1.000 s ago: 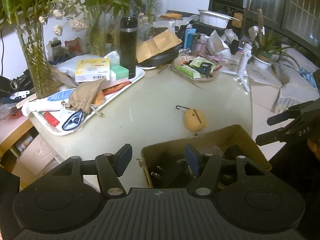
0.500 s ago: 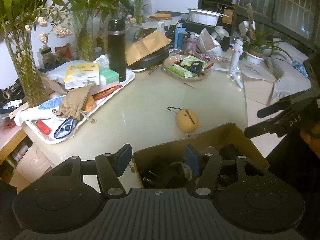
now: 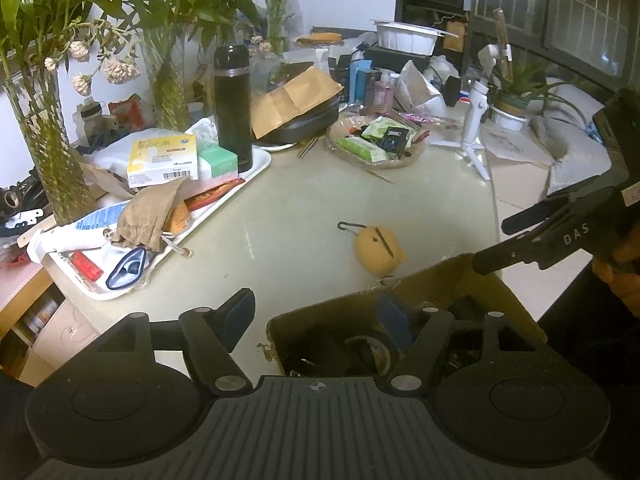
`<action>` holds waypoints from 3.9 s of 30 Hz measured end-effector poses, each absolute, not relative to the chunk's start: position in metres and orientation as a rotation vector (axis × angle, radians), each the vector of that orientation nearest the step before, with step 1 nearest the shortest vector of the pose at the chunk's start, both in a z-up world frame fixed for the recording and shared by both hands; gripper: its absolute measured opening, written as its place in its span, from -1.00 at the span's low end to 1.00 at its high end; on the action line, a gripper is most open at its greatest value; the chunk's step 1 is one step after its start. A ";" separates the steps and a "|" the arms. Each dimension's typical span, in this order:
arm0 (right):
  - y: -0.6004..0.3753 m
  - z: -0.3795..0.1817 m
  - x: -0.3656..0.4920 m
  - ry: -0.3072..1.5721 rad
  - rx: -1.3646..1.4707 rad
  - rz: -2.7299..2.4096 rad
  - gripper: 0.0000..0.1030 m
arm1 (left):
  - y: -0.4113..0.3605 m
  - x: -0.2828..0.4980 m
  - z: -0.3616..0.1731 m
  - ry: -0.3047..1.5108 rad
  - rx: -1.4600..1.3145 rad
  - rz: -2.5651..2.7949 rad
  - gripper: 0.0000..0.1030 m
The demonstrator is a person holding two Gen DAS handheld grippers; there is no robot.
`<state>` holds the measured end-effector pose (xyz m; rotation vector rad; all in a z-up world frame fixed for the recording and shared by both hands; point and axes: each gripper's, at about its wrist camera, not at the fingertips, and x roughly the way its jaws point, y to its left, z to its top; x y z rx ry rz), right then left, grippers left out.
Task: Organize rigid objects
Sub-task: 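Raise both open grippers away from the box, then move the right gripper to the yellow toy and close on it, then lift the yellow toy with the right gripper while the left gripper moves toward the small black piece, then lower the left gripper onto the small black piece and grasp it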
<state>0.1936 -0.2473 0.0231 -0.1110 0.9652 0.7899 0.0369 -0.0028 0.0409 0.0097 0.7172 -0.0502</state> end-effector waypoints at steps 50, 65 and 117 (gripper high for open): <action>-0.126 -0.058 0.299 1.188 -0.234 0.655 0.50 | 0.011 0.053 0.022 0.757 -0.064 -0.080 0.32; -0.135 -0.058 0.294 1.119 -0.286 0.660 0.11 | 0.013 0.056 0.026 0.750 -0.047 -0.058 0.32; -0.297 0.034 0.222 0.867 -0.149 0.680 0.11 | -0.033 0.197 -0.012 1.158 -0.127 -0.140 0.31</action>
